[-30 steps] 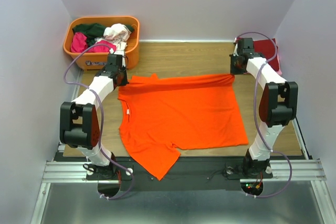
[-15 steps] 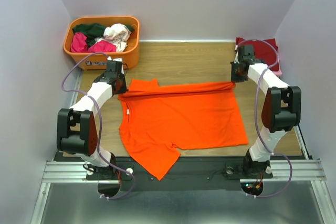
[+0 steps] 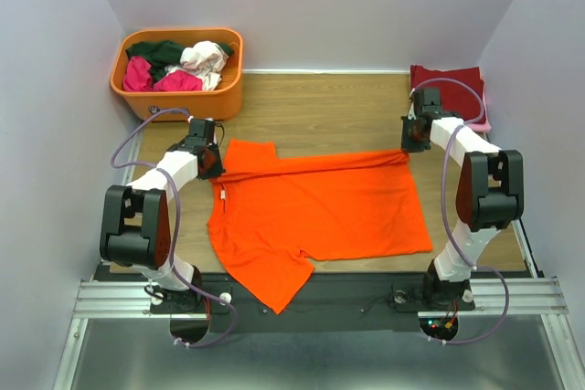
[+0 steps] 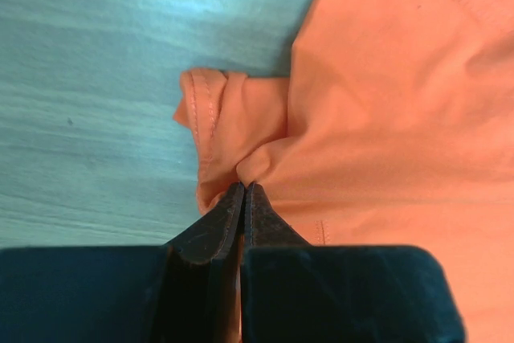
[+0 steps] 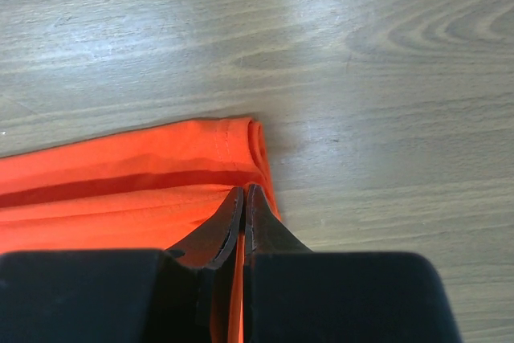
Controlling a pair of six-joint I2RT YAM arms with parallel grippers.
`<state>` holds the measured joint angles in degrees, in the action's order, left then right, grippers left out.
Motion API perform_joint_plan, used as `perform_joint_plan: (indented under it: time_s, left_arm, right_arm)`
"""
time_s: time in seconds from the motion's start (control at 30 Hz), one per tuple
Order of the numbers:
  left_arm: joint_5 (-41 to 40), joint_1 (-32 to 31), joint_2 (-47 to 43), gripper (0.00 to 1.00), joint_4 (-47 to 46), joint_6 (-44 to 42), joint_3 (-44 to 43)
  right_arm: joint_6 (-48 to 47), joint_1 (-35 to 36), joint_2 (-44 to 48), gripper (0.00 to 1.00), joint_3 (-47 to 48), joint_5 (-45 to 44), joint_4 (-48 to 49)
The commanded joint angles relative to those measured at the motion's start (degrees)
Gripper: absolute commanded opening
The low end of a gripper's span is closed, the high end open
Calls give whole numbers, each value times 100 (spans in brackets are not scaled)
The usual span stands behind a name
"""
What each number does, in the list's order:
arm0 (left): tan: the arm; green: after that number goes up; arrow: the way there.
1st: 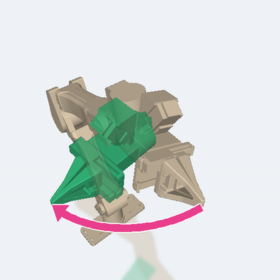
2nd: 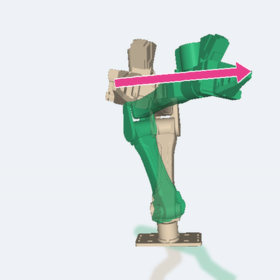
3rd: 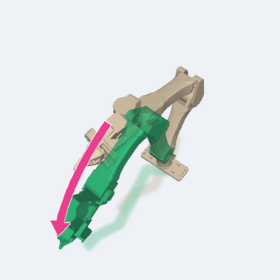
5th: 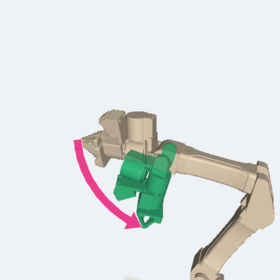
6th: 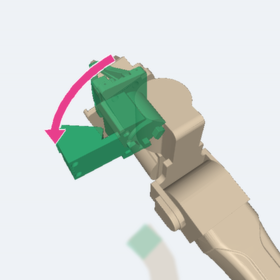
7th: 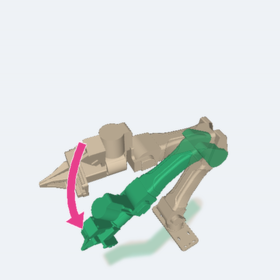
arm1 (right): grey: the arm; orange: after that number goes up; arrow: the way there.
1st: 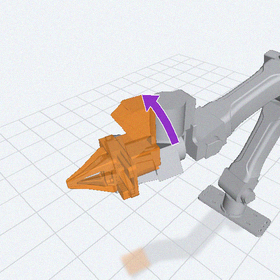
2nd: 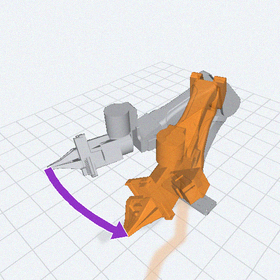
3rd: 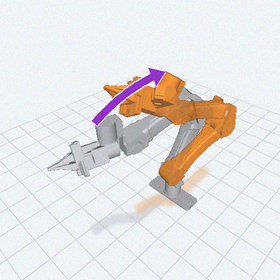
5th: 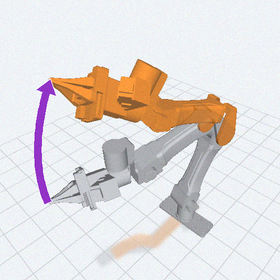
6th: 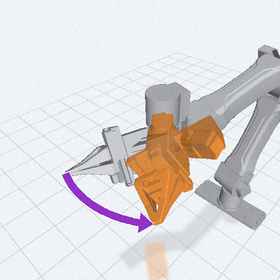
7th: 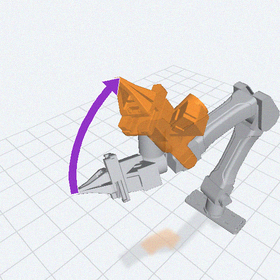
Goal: Fold and stack the t-shirts
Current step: Fold the tshirt
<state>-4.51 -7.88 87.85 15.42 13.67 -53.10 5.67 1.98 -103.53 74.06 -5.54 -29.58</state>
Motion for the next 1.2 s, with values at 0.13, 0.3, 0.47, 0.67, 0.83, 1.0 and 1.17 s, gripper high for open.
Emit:
perform_joint_plan:
  time_s: [0.13,0.3,0.47,0.67,0.83,1.0,1.17]
  left_arm:
    - [3,23,-40,0,-179,311,300]
    - [109,23,-119,5,-180,417,336]
    - [372,23,-646,31,-127,575,502]
    - [829,-3,-1455,65,-48,628,626]
    - [549,-38,-1675,66,-48,593,415]
    - [504,-47,-1535,77,-127,593,336]
    - [162,-47,-1149,86,-311,295,-33]
  right_arm:
    - [92,-84,-54,1,-146,-263,418]
    - [136,-84,25,9,-261,-193,445]
    - [285,-83,481,34,-585,184,436]
    - [707,-31,1185,49,-850,1081,436]
    - [883,110,932,49,-437,1265,436]
    - [980,338,290,49,212,1222,436]
    - [1111,654,-150,49,626,1309,453]
